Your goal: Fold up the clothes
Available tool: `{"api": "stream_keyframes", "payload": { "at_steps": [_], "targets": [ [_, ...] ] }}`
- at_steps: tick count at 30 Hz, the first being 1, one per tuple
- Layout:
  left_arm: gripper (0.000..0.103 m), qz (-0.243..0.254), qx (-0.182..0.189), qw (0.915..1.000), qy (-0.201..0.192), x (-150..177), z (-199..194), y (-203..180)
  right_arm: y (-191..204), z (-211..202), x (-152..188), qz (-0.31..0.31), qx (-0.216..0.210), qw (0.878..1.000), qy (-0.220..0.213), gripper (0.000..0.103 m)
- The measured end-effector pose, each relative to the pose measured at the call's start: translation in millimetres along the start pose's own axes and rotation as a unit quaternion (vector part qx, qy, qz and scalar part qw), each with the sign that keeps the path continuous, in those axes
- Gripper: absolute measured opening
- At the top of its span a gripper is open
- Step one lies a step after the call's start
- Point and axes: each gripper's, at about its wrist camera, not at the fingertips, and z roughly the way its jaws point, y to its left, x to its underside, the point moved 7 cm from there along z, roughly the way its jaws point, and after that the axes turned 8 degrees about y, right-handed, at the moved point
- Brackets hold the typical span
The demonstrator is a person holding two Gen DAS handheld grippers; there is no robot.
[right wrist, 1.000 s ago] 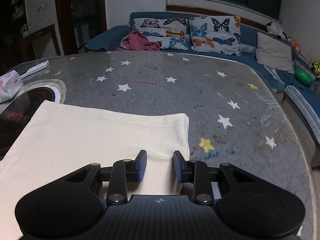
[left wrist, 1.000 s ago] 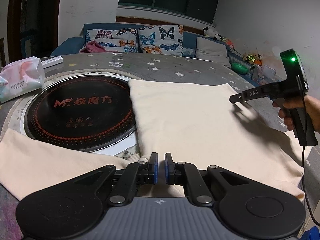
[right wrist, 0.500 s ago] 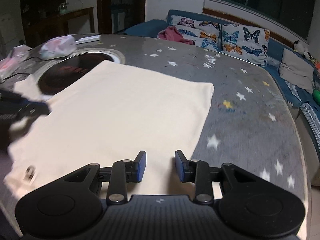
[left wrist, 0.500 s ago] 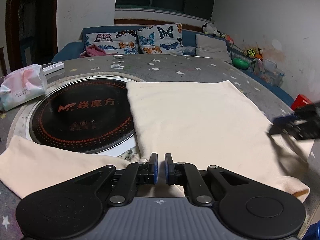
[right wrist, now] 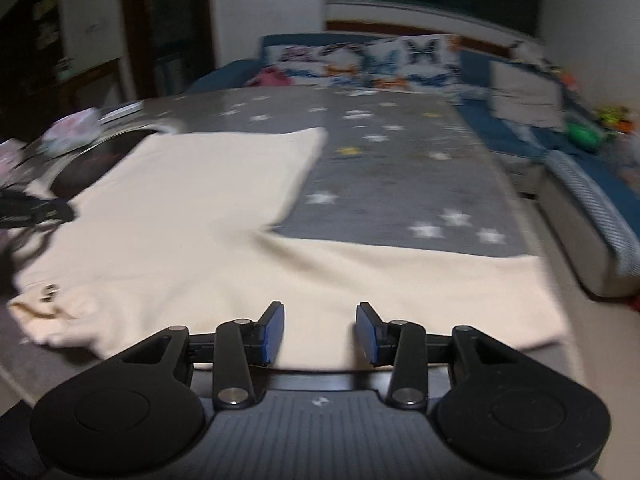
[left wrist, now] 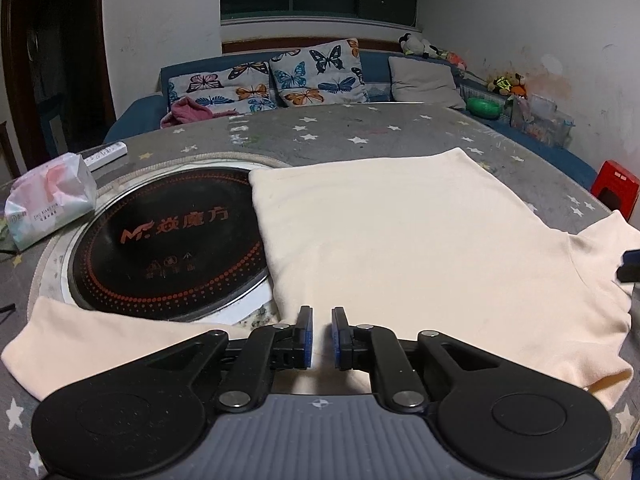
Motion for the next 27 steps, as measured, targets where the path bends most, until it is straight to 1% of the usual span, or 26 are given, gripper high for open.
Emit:
{"api": "stream_keyframes", "payload": {
  "at_steps": [2, 4, 7, 9, 11, 14, 15, 17, 18, 19, 21, 27],
  "targets": [
    [0.02, 0.001, -0.001, 1.0, -0.005, -3.5, -3.0, -3.7, -26.3, -2.9, 1.7, 0.034, 0.028, 0.999, -0.006, 0.039],
    [0.028, 0.006, 0.003, 0.9999, -0.012, -7.2, -7.4, -10.6, -55.8, -5.0, 4.3, 0.073, 0.06, 0.995, -0.011, 0.039],
    [0.029, 0.017, 0.019, 0.9995, -0.02, -12.0, -13.8, -26.1, -94.3, -4.0, 9.8, 0.118, 0.117, 0.986, -0.017, 0.039],
    [0.033, 0.025, 0.033, 0.9989, -0.023, -14.4, -16.9, -38.3, -110.9, -3.1, 12.7, 0.135, 0.138, 0.981, -0.018, 0.039],
    [0.035, 0.034, 0.046, 0.998, -0.025, -15.8, -18.9, -52.3, -122.0, -2.0, 15.1, 0.149, 0.142, 0.978, -0.02, 0.039],
    [0.035, 0.046, 0.063, 0.9967, -0.023, -15.8, -18.6, -71.5, -124.5, 1.7, 18.3, 0.156, 0.137, 0.978, -0.018, 0.038],
    [0.035, 0.05, 0.068, 0.9962, -0.021, -15.4, -18.0, -77.8, -124.5, 2.8, 19.3, 0.156, 0.136, 0.978, -0.018, 0.036],
    [0.035, 0.058, 0.079, 0.9951, -0.018, -14.7, -16.8, -90.5, -125.5, 3.4, 20.8, 0.159, 0.133, 0.978, -0.019, 0.029],
    [0.035, 0.062, 0.084, 0.9944, -0.016, -14.4, -16.3, -96.8, -126.3, 2.9, 21.2, 0.161, 0.131, 0.978, -0.02, 0.019],
    [0.035, 0.066, 0.089, 0.9937, -0.014, -13.8, -15.2, -103.7, -126.2, 2.5, 21.0, 0.162, 0.13, 0.978, -0.02, 0.012],
    [0.035, 0.076, 0.097, 0.9922, -0.013, -12.6, -14.3, -116.2, -125.7, -2.6, 15.9, 0.16, 0.131, 0.978, -0.03, 0.008],
    [0.035, 0.114, 0.12, 0.9862, -0.01, -5.1, -8.8, -154.1, -127.1, -18.6, -0.3, 0.158, 0.138, 0.976, -0.062, 0.007]
  ]
}}
